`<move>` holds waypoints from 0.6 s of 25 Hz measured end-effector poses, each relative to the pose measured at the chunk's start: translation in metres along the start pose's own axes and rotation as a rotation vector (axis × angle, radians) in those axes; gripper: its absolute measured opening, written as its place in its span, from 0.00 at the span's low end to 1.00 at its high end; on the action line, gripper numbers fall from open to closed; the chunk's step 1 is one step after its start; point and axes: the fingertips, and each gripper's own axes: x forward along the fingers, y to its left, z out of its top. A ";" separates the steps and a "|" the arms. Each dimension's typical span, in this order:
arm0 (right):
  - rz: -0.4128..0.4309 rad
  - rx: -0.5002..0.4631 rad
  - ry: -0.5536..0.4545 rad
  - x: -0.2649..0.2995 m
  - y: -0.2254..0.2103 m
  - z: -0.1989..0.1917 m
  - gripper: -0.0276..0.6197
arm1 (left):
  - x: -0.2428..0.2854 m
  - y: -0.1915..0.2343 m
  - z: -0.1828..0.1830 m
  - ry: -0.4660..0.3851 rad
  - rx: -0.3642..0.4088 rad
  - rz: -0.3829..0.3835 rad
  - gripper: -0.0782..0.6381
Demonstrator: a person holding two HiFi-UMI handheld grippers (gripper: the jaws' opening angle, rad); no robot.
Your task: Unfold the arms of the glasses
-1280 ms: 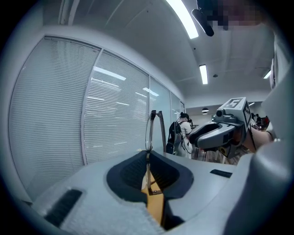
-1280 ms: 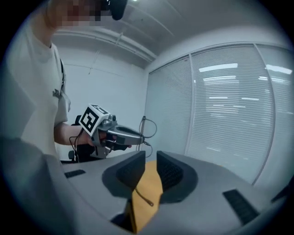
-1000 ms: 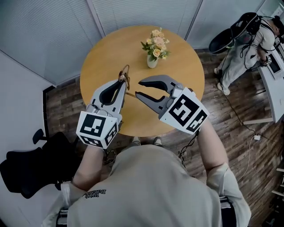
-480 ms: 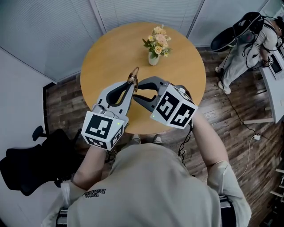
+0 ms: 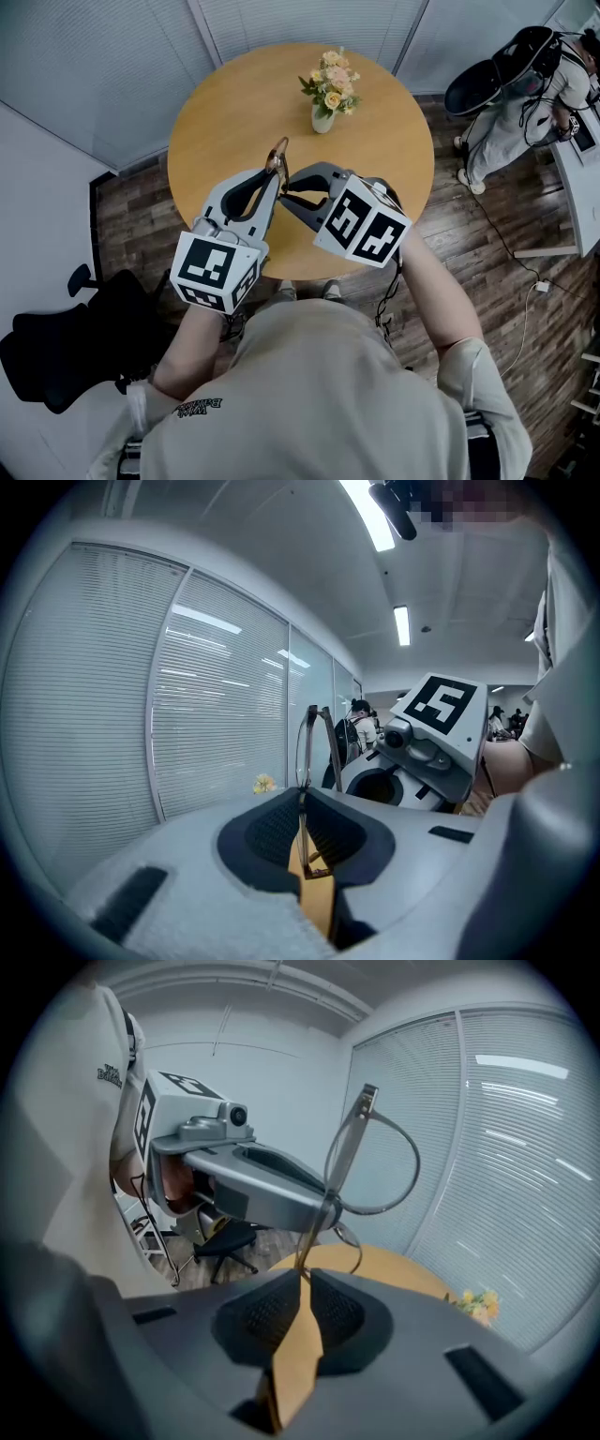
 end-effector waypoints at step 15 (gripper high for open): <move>-0.060 -0.010 0.022 -0.044 -0.014 -0.015 0.12 | -0.003 0.026 -0.008 0.028 0.015 0.065 0.16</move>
